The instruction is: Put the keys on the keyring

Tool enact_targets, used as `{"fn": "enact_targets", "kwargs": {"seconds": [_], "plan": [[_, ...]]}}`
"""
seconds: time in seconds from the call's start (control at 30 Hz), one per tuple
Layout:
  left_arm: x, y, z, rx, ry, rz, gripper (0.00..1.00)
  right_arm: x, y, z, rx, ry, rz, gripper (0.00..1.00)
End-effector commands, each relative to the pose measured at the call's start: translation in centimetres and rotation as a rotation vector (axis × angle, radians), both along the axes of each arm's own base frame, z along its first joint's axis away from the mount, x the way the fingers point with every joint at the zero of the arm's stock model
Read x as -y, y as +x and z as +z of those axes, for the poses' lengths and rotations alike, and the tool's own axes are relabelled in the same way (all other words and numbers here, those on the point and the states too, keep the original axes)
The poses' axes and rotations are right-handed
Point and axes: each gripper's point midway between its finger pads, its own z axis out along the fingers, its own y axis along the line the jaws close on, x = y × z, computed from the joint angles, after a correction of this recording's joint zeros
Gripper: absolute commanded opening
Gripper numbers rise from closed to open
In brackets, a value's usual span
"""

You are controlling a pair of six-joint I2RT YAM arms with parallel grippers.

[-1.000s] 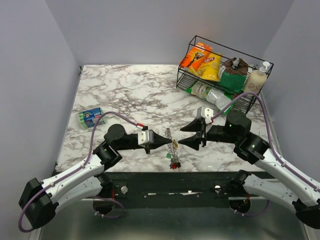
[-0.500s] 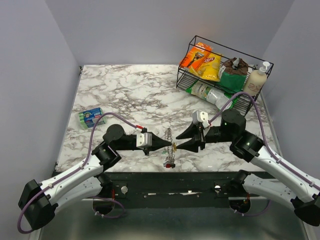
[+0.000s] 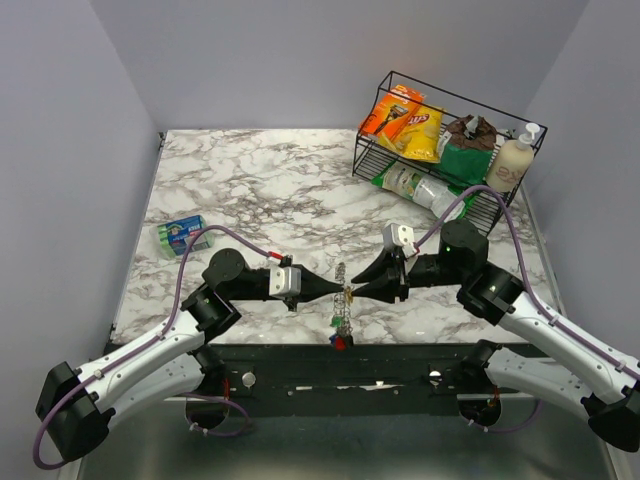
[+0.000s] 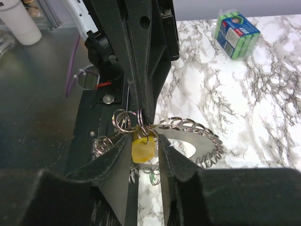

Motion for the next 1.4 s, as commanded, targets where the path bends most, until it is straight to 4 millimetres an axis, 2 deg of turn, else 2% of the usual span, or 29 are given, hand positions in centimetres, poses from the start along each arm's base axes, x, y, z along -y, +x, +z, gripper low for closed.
{"fn": "enact_targets", "kwargs": {"seconds": [0.0,0.13,0.3,0.53,1.17,1.37], "plan": [[-0.1,-0.8,3.3,0.077,-0.076,-0.033,0.00,-0.1,-0.2,0.2,0.012,0.019,0.023,0.35],[0.0,-0.8,3.3,0.075,-0.076,-0.035,0.00,-0.2,-0.2,0.1,0.007,0.016,0.026,0.29],[-0.2,-0.8,3.5,0.081,-0.084,-0.029,0.00,-0.3,-0.1,-0.3,-0.001,0.008,0.026,0.12],[-0.3,-1.0,4.3,0.098,-0.111,-0.032,0.00,-0.3,-0.2,-0.7,-0.002,0.002,0.035,0.01],[-0.3,-1.8,5.1,0.106,-0.133,-0.080,0.00,-0.9,0.2,-2.7,-0.031,-0.034,0.054,0.01],[0.1,-1.9,4.7,0.085,-0.125,-0.104,0.00,-1.2,0.1,-2.3,-0.029,-0.020,0.073,0.01]]}}
